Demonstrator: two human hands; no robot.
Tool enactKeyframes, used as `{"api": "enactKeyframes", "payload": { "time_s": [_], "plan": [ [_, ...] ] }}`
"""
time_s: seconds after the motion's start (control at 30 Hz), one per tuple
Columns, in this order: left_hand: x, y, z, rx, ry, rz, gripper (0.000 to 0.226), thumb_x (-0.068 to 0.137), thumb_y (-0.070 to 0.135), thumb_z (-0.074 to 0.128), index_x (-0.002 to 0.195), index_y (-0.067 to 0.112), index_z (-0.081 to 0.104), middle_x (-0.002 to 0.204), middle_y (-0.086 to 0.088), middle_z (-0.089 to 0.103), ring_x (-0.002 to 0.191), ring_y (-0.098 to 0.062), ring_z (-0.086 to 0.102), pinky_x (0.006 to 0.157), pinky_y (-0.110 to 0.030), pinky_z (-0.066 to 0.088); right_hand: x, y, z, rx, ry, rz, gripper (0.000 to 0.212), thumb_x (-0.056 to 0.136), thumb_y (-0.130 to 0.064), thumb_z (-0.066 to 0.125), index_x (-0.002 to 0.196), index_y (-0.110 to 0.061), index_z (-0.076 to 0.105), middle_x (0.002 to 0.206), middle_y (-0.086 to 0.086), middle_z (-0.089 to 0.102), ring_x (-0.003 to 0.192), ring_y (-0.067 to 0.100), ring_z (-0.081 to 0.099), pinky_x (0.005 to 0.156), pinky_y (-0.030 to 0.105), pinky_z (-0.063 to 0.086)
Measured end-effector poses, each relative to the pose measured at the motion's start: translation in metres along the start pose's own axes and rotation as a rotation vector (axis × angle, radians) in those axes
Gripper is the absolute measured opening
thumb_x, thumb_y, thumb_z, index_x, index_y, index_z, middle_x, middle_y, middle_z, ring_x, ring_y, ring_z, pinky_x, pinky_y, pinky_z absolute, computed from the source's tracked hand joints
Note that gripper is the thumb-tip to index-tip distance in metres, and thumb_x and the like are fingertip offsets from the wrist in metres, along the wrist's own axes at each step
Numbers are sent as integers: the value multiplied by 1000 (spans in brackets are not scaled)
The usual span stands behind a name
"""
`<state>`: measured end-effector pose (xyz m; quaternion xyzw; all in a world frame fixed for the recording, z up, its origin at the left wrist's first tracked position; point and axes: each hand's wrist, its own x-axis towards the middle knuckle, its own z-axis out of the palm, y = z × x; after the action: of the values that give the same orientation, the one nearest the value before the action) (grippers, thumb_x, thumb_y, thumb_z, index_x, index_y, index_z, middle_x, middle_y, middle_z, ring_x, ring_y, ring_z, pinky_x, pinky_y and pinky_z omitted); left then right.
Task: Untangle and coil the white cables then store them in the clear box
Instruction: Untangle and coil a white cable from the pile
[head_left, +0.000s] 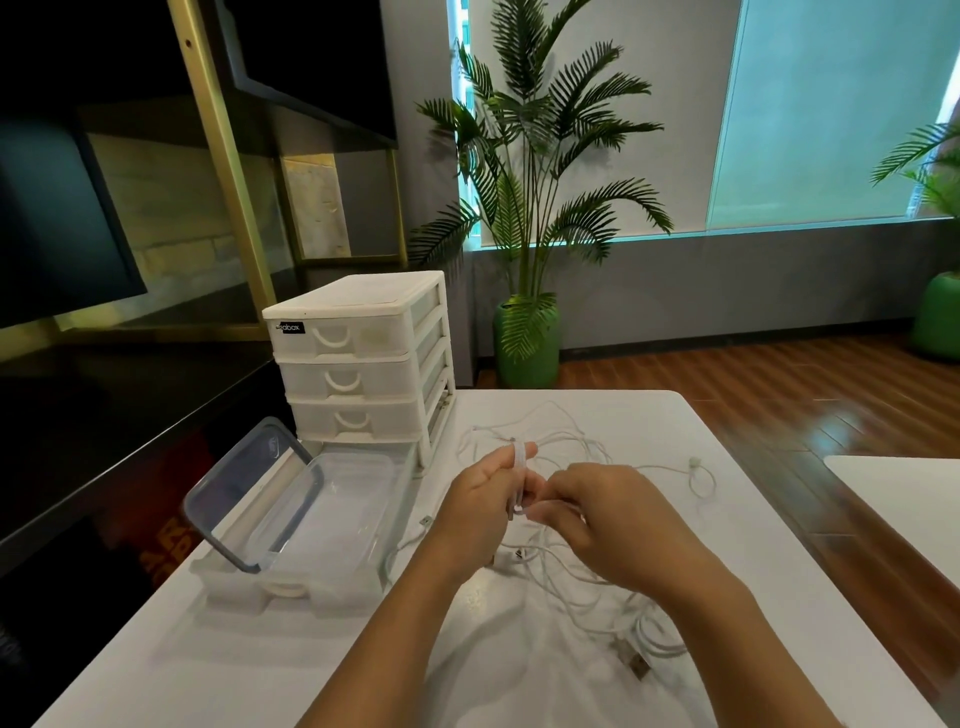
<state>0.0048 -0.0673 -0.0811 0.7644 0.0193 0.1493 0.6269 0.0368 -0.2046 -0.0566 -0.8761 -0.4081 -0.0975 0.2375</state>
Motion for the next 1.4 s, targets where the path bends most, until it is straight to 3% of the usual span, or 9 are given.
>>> {"api": "enactKeyframes", "payload": {
  "time_s": [0.17, 0.3, 0.5, 0.63, 0.73, 0.9, 1.1, 1.23, 1.4],
  "plan": [
    [-5, 0, -2, 15, -211, 1, 24, 90, 12, 40, 82, 4, 62, 65, 8, 59, 67, -7, 51, 62, -13, 40, -1, 8, -4, 192, 173, 67, 14, 83, -31, 65, 72, -23, 66, 68, -11, 59, 63, 5, 53, 61, 20, 41],
    [-8, 1, -2, -78, -343, -31, 35, 78, 15, 35, 85, -8, 60, 59, 7, 58, 65, -6, 55, 77, -28, 44, 0, 12, -5, 538, 422, 200, 16, 78, -24, 72, 67, -22, 60, 68, -10, 61, 64, 2, 56, 57, 11, 41],
    [-13, 8, 7, -470, -352, -115, 31, 78, 6, 41, 59, 15, 64, 52, 0, 39, 57, -14, 38, 57, -22, 36, 1, 11, 1, 645, 211, 245, 14, 87, -31, 58, 81, -18, 62, 75, -9, 65, 64, 0, 60, 67, 24, 51],
    [-10, 10, 0, -605, -302, -135, 25, 74, 9, 44, 63, 9, 66, 52, -2, 39, 59, -15, 38, 56, -21, 39, 1, 16, -3, 801, 23, 215, 23, 83, -35, 53, 100, -30, 67, 97, -8, 70, 93, 7, 64, 87, 29, 50],
    [-9, 10, 2, -568, -305, -134, 31, 79, 4, 48, 56, 10, 67, 53, -1, 40, 60, -15, 34, 55, -20, 38, -2, 10, -2, 800, -26, 116, 23, 75, -25, 57, 93, -32, 70, 87, -7, 74, 89, 4, 66, 81, 19, 51],
    [-8, 7, 4, -562, -301, -170, 56, 89, -6, 31, 48, 10, 66, 56, -3, 41, 62, -14, 37, 57, -18, 44, 0, 1, 4, 709, 163, 81, 15, 83, -11, 66, 74, -23, 69, 61, -5, 67, 59, -1, 62, 62, 7, 45],
    [-10, 3, 6, -504, -413, -121, 34, 93, 5, 39, 74, 11, 67, 71, 0, 56, 75, -16, 50, 78, -25, 45, 4, 5, 5, 832, 224, 230, 19, 81, -15, 67, 64, -8, 71, 49, 1, 60, 49, 11, 56, 58, 28, 49],
    [-9, -2, 12, -148, -347, -79, 34, 96, 8, 46, 72, 20, 67, 75, 5, 63, 88, -22, 51, 88, -32, 40, 5, 9, 7, 756, 308, 308, 23, 78, -19, 71, 60, -33, 71, 69, 0, 66, 71, 12, 63, 72, 30, 51],
    [-9, 4, 19, 8, -275, -75, 22, 96, 11, 48, 118, 14, 45, 81, 2, 66, 83, -14, 61, 82, -26, 47, 4, 10, 8, 713, 365, 395, 8, 81, -24, 68, 77, -25, 74, 74, -9, 69, 72, 8, 64, 68, 26, 50]
  ]
}}
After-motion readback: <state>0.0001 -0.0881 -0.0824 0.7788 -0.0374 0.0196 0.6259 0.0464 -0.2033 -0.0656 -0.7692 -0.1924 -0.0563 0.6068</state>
